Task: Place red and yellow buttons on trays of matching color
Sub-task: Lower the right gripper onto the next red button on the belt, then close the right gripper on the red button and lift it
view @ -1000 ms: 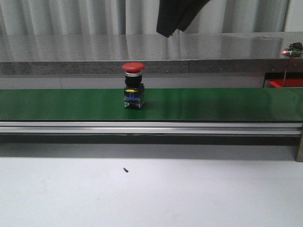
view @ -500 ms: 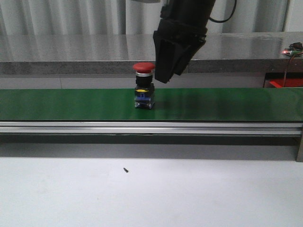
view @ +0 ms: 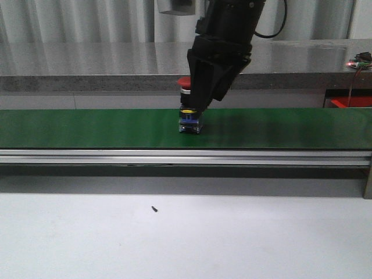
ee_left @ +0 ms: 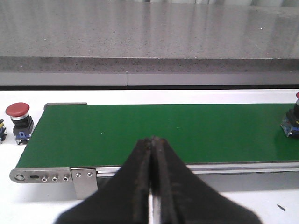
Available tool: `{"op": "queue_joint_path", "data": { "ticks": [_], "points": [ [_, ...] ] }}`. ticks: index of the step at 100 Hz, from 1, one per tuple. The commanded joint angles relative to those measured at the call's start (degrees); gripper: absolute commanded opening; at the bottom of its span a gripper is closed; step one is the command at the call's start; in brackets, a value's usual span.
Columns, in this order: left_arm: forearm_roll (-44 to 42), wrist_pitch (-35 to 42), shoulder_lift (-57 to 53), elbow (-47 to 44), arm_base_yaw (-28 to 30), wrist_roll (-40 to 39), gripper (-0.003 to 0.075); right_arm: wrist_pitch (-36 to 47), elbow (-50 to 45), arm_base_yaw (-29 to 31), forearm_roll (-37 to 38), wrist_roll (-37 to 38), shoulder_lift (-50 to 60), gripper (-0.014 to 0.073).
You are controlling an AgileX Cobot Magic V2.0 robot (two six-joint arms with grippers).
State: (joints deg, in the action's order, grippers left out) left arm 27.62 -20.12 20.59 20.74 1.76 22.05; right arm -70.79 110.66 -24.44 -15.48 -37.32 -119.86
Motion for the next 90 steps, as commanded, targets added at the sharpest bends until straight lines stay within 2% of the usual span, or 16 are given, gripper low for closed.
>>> {"op": "queue_joint_path", "data": {
  "ticks": [1,53,60,75,84,90],
  "points": [
    [1.13,4.13,0.37,1.68,-0.45,-0.16,-0.0020,-0.30,1.33,0.06,-1.37,-0.49,3.19,0.0540],
    [1.13,4.13,0.37,1.68,-0.45,-0.16,-0.0020,-0.24,1.33,0.06,-1.37,-0.43,3.19,0.0532],
    [1.13,4.13,0.37,1.68,-0.45,-0.16,-0.0020,-0.24,1.33,0.06,-1.37,0.10,3.19,0.0467],
    [1.13,4.13,0.37,1.68,-0.45,-0.16,-0.0020,-0.69,1.33,0.24,-1.26,0.42,3.19,0.0183],
    [1.13,4.13,0.37,1.68,-0.45,-0.16,-0.0020,-0.76,1.33,0.24,-0.86,0.42,3.19,0.0097],
    [1.13,4.13,0.37,1.68,-0.45,-0.16,-0.0020,-0.69,1.33,0.24,-0.67,0.42,3.32,0.0087]
  ]
}}
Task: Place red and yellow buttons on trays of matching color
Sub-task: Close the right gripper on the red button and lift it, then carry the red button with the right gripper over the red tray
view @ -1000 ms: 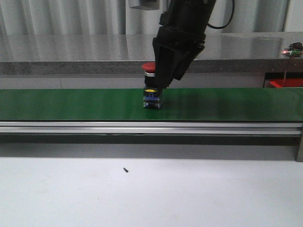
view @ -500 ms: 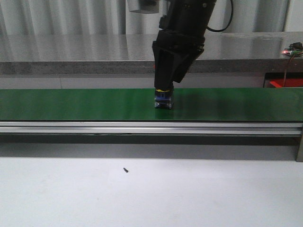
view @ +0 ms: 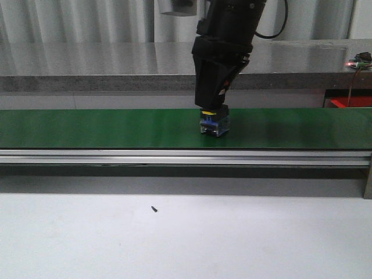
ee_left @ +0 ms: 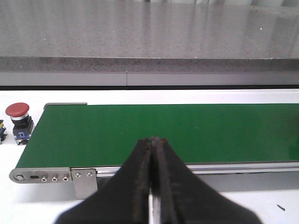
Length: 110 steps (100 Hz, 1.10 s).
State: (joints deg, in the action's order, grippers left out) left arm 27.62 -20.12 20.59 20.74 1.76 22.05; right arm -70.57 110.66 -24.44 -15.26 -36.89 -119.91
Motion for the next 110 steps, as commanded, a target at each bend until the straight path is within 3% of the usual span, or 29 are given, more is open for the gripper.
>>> {"op": "queue_joint_path", "data": {
  "ticks": [1,42,110],
  "points": [
    [1.13,4.13,0.37,1.68,-0.45,-0.16,-0.0020,-0.92,1.33,0.24,-0.88,-0.01,3.38,0.0089],
    [1.13,4.13,0.37,1.68,-0.45,-0.16,-0.0020,0.03,3.78,5.75,4.81,3.05,9.37,0.0091],
    [1.13,4.13,0.37,1.68,-0.45,-0.16,-0.0020,1.63,6.01,34.92,4.89,11.95,11.63,0.0090]
  ]
}}
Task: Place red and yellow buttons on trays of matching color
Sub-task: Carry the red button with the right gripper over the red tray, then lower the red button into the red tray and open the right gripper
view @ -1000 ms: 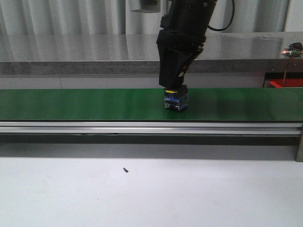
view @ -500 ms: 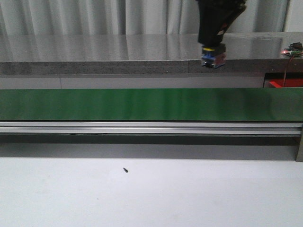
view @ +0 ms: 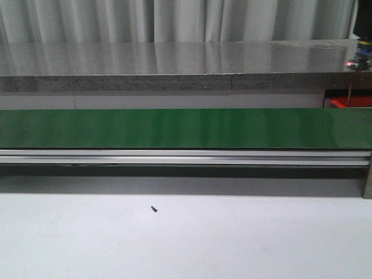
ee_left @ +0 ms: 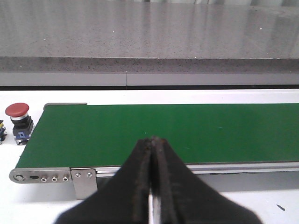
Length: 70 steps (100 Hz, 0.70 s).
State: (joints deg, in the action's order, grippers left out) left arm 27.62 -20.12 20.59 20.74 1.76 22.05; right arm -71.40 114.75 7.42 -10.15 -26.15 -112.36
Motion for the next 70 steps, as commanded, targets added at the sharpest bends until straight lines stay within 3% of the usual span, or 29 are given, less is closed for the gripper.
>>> {"op": "queue_joint_path", "data": {
  "ticks": [1,41,70],
  "points": [
    [1.13,4.13,0.37,1.68,-0.45,-0.16,-0.0020,2.74,1.92,3.67,-0.22,1.37,4.08,0.0090],
    [1.13,4.13,0.37,1.68,-0.45,-0.16,-0.0020,8.98,1.81,17.43,-0.22,15.25,1.75,0.0090],
    [1.13,4.13,0.37,1.68,-0.45,-0.16,-0.0020,9.94,1.81,19.68,-0.09,17.34,-5.85,0.0090]
  ]
}}
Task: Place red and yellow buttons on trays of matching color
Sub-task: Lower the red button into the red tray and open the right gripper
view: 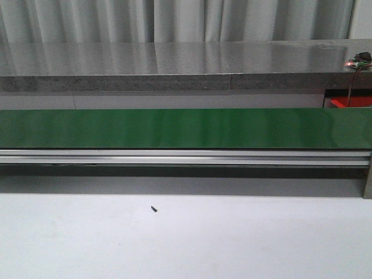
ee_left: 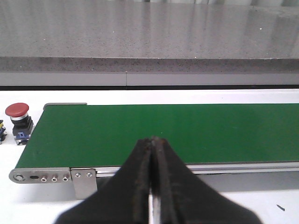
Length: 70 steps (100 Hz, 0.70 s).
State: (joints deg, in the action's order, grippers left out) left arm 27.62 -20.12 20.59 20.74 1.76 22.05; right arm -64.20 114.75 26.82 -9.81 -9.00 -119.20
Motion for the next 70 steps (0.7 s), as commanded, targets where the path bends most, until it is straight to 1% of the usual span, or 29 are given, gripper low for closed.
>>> {"op": "queue_joint_path", "data": {
  "ticks": [1,32,54,57,62,67,70],
  "points": [
    [1.13,4.13,0.37,1.68,-0.45,-0.16,-0.0020,2.97,1.81,0.28,-0.43,0.19,0.75,0.0090],
    [1.13,4.13,0.37,1.68,-0.45,-0.16,-0.0020,8.95,1.81,0.28,-0.73,0.19,-6.55,0.0090],
    [1.13,4.13,0.37,1.68,-0.45,-0.16,-0.0019,9.58,1.93,0.22,-1.22,0.19,-9.45,0.0094],
    [1.13,4.13,0.37,1.68,-0.45,-0.16,-0.0020,9.65,1.93,0.22,-1.29,0.19,-9.53,0.0105],
    [1.13,4.13,0.37,1.68,-0.45,-0.16,-0.0020,9.60,1.93,0.22,-1.29,0.19,-9.61,0.0151],
    [1.13,4.13,0.37,1.68,-0.45,-0.16,-0.0020,9.60,1.93,0.22,-1.29,0.19,-9.61,0.0231],
    [1.13,4.13,0.37,1.68,-0.45,-0.16,-0.0020,9.60,1.93,0.22,-1.29,0.19,-9.61,0.0300]
  ]
}}
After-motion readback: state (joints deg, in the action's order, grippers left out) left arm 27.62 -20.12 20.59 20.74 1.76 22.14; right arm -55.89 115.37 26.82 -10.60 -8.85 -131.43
